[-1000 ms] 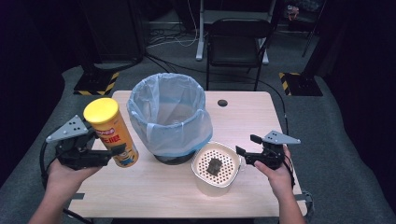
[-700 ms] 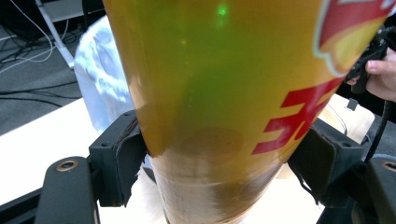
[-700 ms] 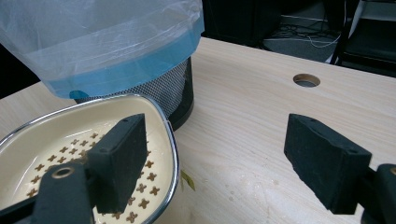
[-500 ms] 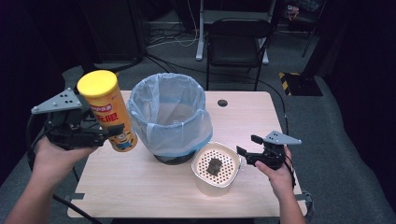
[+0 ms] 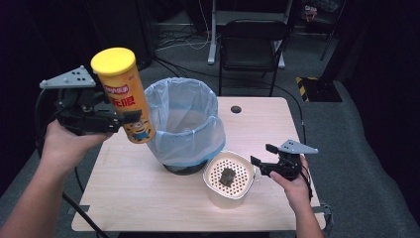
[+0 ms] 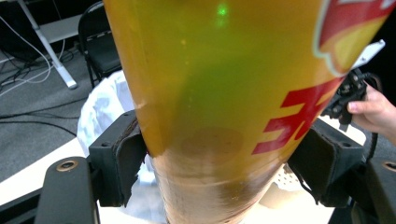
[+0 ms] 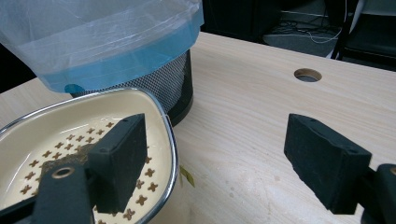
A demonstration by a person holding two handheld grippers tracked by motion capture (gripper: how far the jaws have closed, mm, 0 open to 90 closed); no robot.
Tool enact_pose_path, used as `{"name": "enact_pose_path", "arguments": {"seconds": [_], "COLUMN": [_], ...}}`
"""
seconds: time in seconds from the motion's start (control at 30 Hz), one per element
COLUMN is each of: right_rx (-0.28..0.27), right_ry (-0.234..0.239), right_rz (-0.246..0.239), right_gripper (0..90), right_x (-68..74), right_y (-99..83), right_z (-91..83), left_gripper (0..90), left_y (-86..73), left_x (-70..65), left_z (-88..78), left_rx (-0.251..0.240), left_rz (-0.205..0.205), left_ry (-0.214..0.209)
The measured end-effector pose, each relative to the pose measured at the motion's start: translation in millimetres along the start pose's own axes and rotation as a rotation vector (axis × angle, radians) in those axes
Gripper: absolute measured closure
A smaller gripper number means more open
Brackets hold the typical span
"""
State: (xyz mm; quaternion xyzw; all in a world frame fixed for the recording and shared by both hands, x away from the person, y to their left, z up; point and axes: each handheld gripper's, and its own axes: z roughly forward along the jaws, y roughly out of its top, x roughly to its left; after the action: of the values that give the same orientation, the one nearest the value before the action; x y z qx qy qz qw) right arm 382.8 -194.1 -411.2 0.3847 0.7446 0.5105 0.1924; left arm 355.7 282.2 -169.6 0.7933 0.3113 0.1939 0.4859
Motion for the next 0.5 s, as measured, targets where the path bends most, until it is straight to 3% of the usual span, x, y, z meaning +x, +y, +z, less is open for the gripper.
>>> {"name": "enact_pose_path", "arguments": {"seconds": [0.13, 0.37, 0.5], "right_rx": [0.002, 0.000, -0.009], "right_ry": [-0.004, -0.005, -0.006], "right_rz": [-0.002, -0.001, 0.001], "right_gripper": [21.0, 21.1, 21.1], "right_x": [0.3, -1.5, -2.2], "right_y": [-0.3, -1.2, -0.8], "right_z": [0.3, 0.3, -2.6], "left_gripper": [24.0, 23.9, 23.9], "left_y": [9.0, 24.8, 27.8], "left_x": [0.6, 2.8, 6.4], "left_z": [8.5, 45.6, 62.5], "left_rx": [-0.008, 0.003, -0.011], "left_rz": [0.001, 0.012, -0.003], "left_ry": [-0.008, -0.020, -0.035]}}
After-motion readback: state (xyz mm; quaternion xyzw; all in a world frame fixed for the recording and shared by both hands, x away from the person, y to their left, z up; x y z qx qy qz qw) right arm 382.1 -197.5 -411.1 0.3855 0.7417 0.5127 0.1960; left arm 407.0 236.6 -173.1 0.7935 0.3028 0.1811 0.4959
